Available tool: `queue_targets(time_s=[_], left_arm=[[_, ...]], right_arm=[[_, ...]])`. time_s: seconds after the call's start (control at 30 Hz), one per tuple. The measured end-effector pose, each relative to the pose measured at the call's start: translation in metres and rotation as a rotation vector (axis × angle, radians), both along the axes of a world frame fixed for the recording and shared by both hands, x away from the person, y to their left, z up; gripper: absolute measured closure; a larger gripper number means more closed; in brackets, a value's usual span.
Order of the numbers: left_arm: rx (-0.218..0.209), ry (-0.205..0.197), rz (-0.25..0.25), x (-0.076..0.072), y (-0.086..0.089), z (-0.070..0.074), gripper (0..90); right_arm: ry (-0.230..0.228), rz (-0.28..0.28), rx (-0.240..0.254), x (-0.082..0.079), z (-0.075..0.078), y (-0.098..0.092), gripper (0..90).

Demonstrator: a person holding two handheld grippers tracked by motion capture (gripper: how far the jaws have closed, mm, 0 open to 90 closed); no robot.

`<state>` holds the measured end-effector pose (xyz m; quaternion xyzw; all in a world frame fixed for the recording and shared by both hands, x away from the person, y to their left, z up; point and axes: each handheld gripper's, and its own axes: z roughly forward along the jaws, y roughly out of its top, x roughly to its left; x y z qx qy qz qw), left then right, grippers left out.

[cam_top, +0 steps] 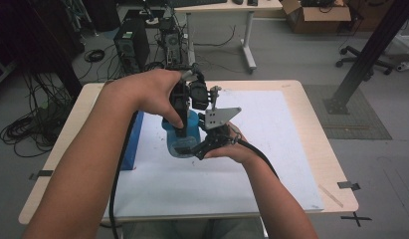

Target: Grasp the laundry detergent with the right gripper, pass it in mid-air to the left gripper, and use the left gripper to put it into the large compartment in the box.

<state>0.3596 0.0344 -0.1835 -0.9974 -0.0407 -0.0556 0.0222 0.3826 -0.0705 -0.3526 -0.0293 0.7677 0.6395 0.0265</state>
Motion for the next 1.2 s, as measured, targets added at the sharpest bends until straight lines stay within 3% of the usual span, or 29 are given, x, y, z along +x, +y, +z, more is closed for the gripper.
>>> queue_targets(time_s=[0.43, 0.73, 1.2], left_arm=[[0.001, 0.01, 0.015, 0.002, 0.0, 0.003, 38.1], [0.002, 0.013, 0.023, 0.002, 0.0, 0.003, 38.1], [0.003, 0.018, 0.063, 0.006, 0.004, 0.005, 38.0]], right_arm=[[-0.001, -0.03, -0.023, 0.001, -0.004, -0.004, 12.2], [0.02, -0.031, -0.022, 0.001, -0.004, -0.006, 0.3], [0.033, -0.056, -0.05, 0.002, 0.001, -0.033, 0.1]])
